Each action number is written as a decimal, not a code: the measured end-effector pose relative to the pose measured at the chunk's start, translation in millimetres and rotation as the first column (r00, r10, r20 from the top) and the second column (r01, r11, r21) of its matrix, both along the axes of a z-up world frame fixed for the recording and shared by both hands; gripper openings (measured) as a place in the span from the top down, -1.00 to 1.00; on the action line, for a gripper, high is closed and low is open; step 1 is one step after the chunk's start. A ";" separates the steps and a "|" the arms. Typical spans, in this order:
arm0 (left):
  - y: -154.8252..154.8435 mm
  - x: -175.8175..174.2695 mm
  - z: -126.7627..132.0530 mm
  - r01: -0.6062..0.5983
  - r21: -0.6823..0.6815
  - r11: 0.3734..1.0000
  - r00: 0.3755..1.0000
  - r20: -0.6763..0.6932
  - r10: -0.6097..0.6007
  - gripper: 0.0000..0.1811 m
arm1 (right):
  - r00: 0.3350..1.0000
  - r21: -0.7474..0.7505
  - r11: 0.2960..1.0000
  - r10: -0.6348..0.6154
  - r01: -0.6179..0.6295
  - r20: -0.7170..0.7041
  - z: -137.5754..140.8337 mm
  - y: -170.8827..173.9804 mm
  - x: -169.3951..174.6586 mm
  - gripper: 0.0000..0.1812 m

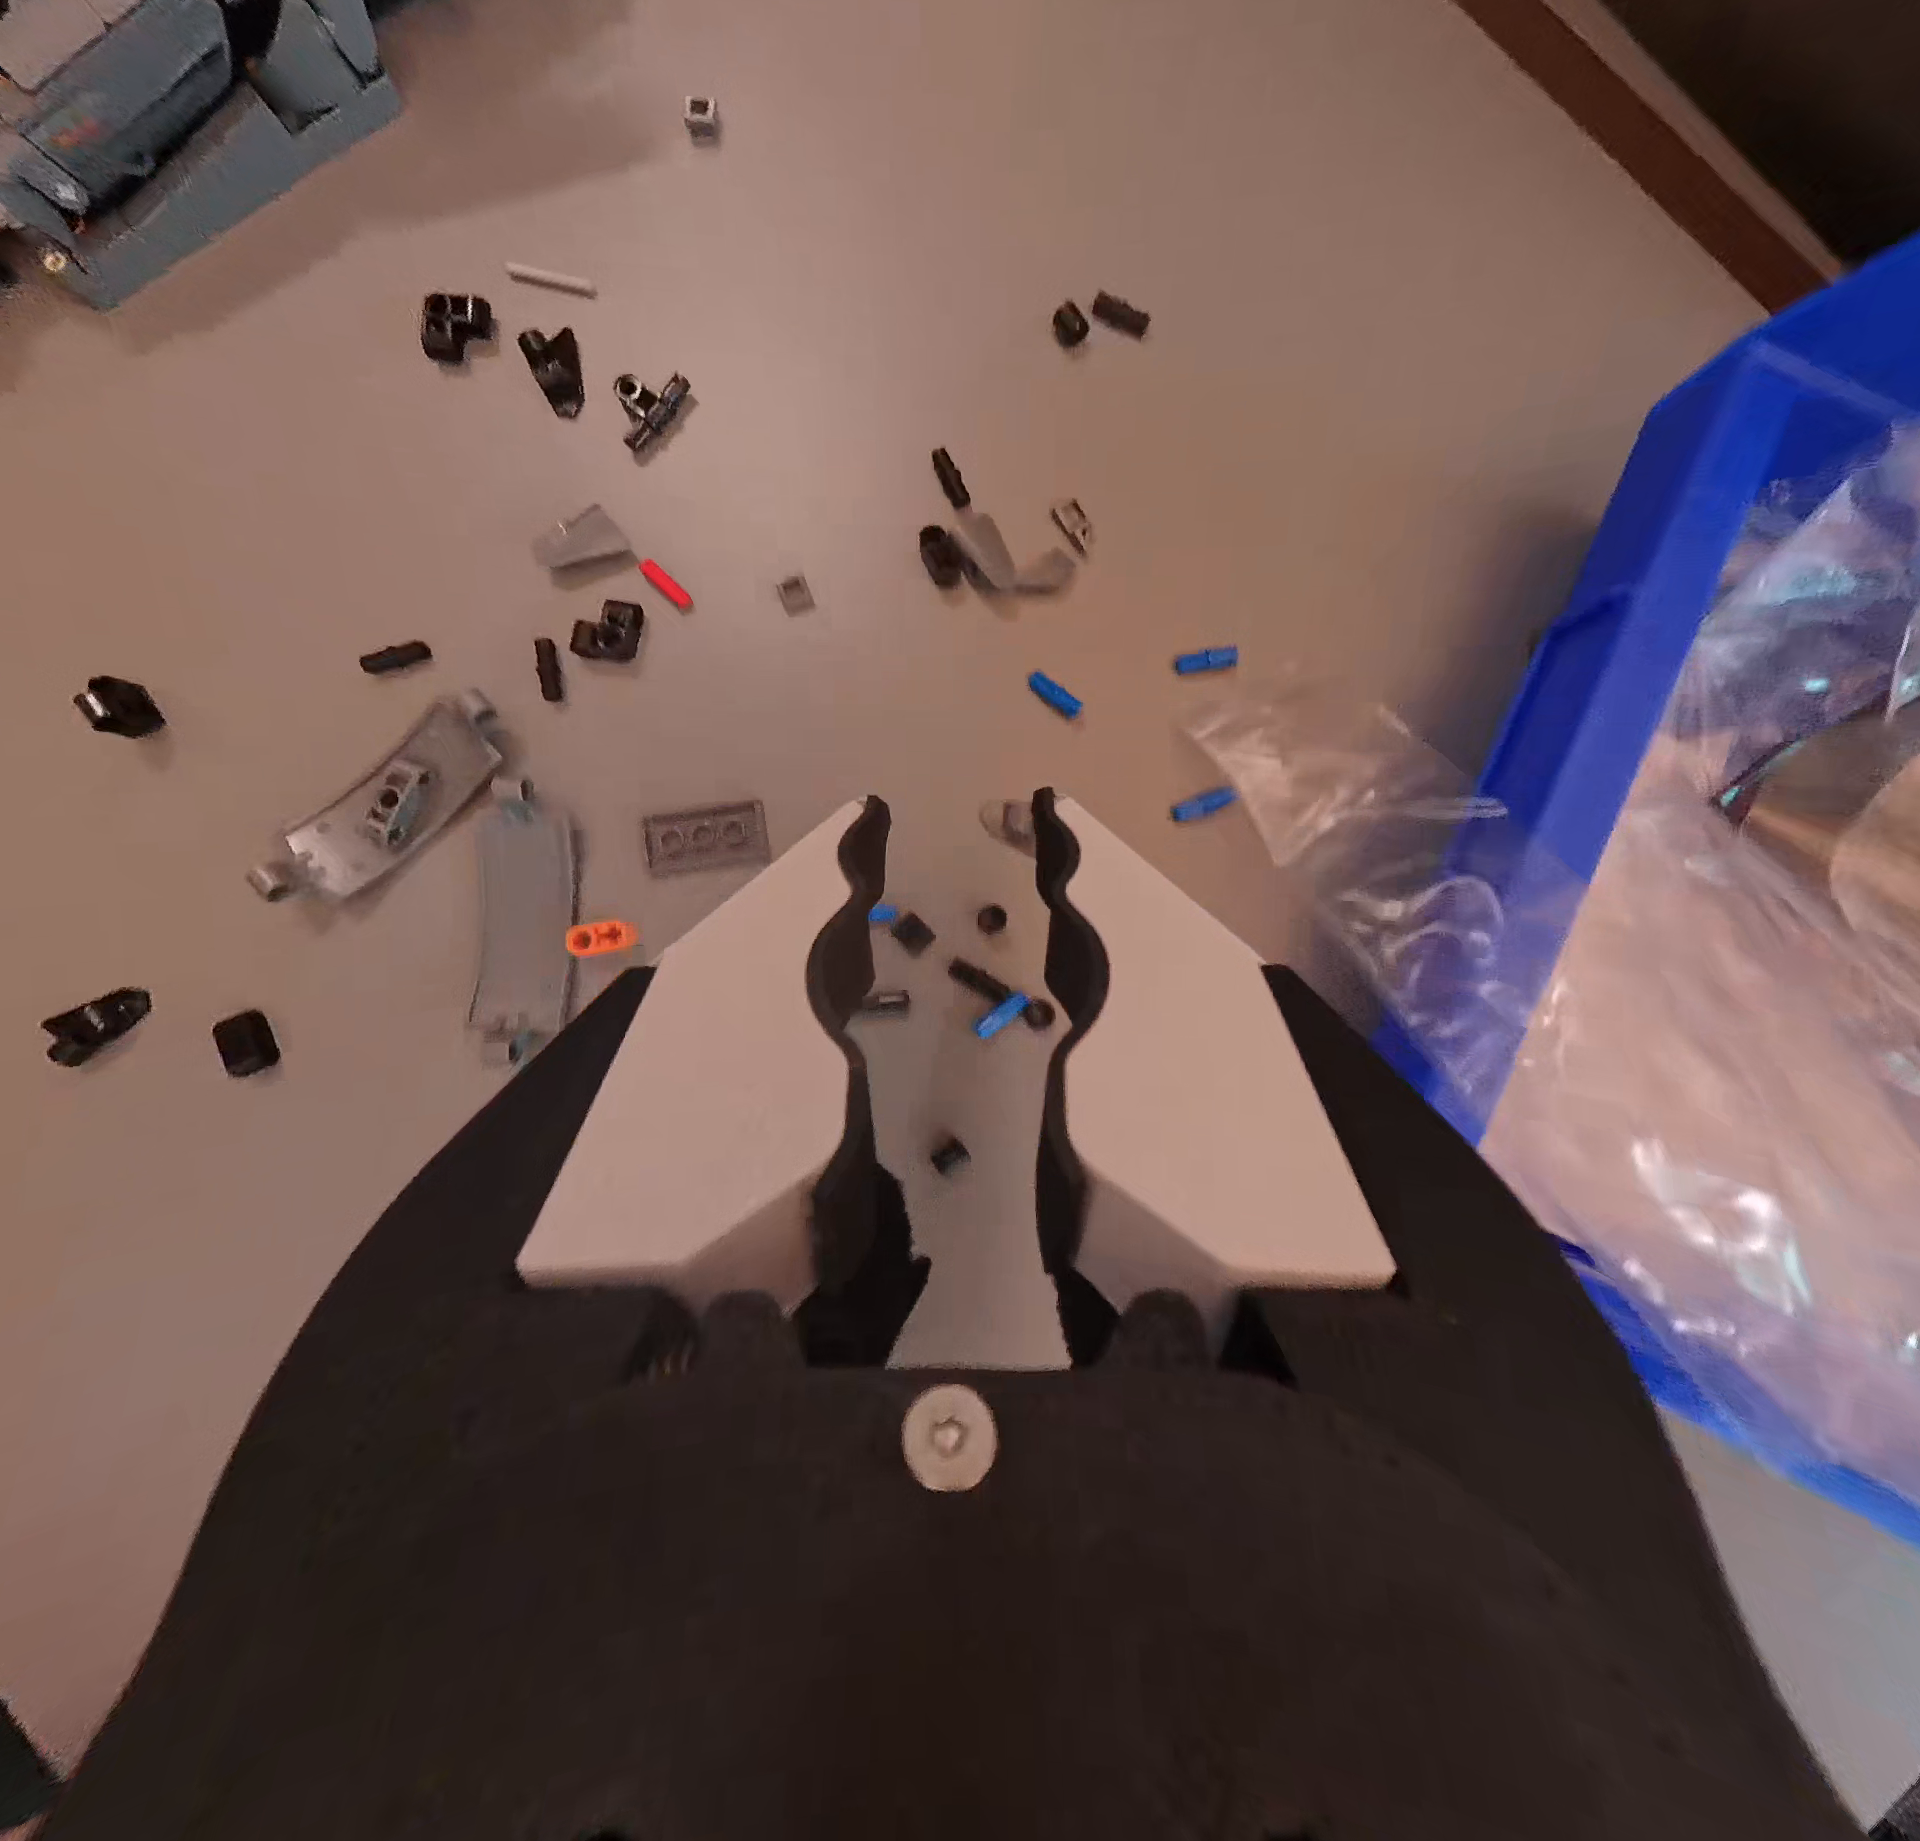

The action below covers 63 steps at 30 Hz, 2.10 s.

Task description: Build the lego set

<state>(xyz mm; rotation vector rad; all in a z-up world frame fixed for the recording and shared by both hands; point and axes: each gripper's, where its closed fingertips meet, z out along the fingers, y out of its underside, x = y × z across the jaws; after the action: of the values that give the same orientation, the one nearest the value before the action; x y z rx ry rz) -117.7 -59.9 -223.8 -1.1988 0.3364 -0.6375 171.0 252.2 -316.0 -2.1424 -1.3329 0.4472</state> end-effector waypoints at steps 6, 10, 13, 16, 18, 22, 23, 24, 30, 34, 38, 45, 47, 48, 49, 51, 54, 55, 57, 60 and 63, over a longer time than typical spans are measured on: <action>1.1 -0.1 -0.5 0.003 -0.008 1.000 1.000 0.002 -0.003 0.71 | 0.997 -0.125 0.991 0.050 -0.042 0.065 -19.8 -20.3 21.0 0.74; 1.9 0.3 -0.8 0.000 -0.011 1.000 1.000 -0.001 0.000 0.71 | 0.993 -0.150 0.986 0.090 -0.079 0.071 -25.1 -26.8 17.0 0.75; 1.7 0.2 -0.8 0.001 -0.010 1.000 1.000 0.000 -0.001 0.71 | 0.987 -0.203 0.974 0.126 -0.104 0.099 -33.1 -38.8 14.2 0.76; 1.9 -0.1 -0.7 0.005 -0.012 1.000 1.000 0.003 -0.005 0.70 | 0.972 -0.260 0.958 0.170 -0.124 0.164 -47.0 -51.0 11.0 0.78; 2.0 0.1 -0.8 0.005 -0.013 1.000 1.000 0.002 -0.005 0.70 | 0.965 -0.277 0.954 0.173 -0.114 0.198 -53.6 -52.9 10.0 0.78; 1.8 0.2 -0.7 0.004 -0.011 1.000 1.000 0.002 -0.004 0.71 | 0.967 -0.276 0.958 0.136 -0.074 0.213 -54.7 -49.3 8.0 0.76; 1.8 0.2 -0.8 0.004 -0.011 1.000 1.000 0.001 -0.004 0.71 | 0.967 -0.275 0.959 0.134 -0.071 0.217 -54.8 -49.3 8.1 0.75; 1.8 0.1 -0.7 0.003 -0.011 1.000 1.000 0.002 -0.003 0.70 | 0.966 -0.272 0.959 0.136 -0.073 0.221 -54.6 -49.7 8.0 0.75; 2.2 -0.1 -0.8 0.001 -0.012 1.000 1.000 0.001 -0.001 0.70 | 0.956 -0.236 0.971 0.096 -0.029 0.278 -56.5 -43.1 13.9 0.72; 2.3 -0.1 -0.9 0.000 -0.012 1.000 1.000 0.001 0.000 0.70 | 0.953 -0.226 0.974 0.083 -0.016 0.290 -56.0 -42.2 13.9 0.72; 2.5 -0.1 -0.9 -0.001 -0.012 1.000 1.000 0.000 0.001 0.71 | 0.949 -0.230 0.973 0.090 -0.019 0.304 -59.7 -43.3 10.3 0.71; 2.5 -0.4 -0.8 -0.004 -0.010 1.000 1.000 0.000 0.004 0.71 | 0.948 -0.206 0.979 0.073 -0.008 0.310 -60.2 -37.8 10.6 0.89; 2.6 -0.4 -0.7 -0.006 -0.010 1.000 1.000 -0.001 0.006 0.70 | 0.957 -0.207 0.978 0.068 -0.008 0.281 -57.1 -37.1 7.6 0.87; 2.5 -0.4 -0.7 -0.006 -0.010 1.000 1.000 -0.001 0.006 0.71 | 0.960 -0.202 0.979 0.065 -0.009 0.271 -55.1 -36.3 6.3 0.91; 2.5 -0.5 -0.6 -0.006 -0.009 1.000 1.000 -0.001 0.006 0.71 | 0.960 -0.196 0.980 0.068 -0.014 0.272 -54.5 -36.1 6.1 0.92; 2.6 -0.5 -0.7 -0.006 -0.010 1.000 1.000 -0.001 0.006 0.71 | 0.960 -0.191 0.981 0.070 -0.018 0.271 -55.0 -35.6 5.2 0.85; 2.7 -0.5 -0.6 -0.007 -0.010 1.000 1.000 -0.001 0.007 0.71 | 0.961 -0.185 0.983 0.065 -0.014 0.270 -56.2 -32.6 4.7 0.76; 2.6 -0.6 -0.7 -0.007 -0.009 1.000 1.000 -0.001 0.007 0.71 | 0.961 -0.180 0.983 0.065 -0.016 0.270 -56.6 -31.4 4.5 0.75; 2.5 -0.6 -0.6 -0.008 -0.008 1.000 1.000 -0.002 0.008 0.70 | 0.961 -0.166 0.986 0.067 -0.023 0.267 -55.9 -29.4 3.6 0.75; 2.2 -0.6 -0.4 -0.007 -0.006 1.000 1.000 -0.001 0.007 0.71 | 0.961 -0.163 0.986 0.077 -0.035 0.264 -57.8 -27.7 2.2 0.80; 1.9 -0.5 -0.3 -0.008 -0.003 1.000 1.000 -0.002 0.008 0.71 | 0.963 -0.167 0.985 0.089 -0.046 0.256 -59.9 -27.4 1.2 0.85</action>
<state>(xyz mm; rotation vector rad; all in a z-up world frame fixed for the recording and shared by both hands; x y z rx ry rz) -118.1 -58.0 -224.1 -1.2034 0.3326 -0.6304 172.2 224.9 -376.0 -2.3585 -1.5666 0.3130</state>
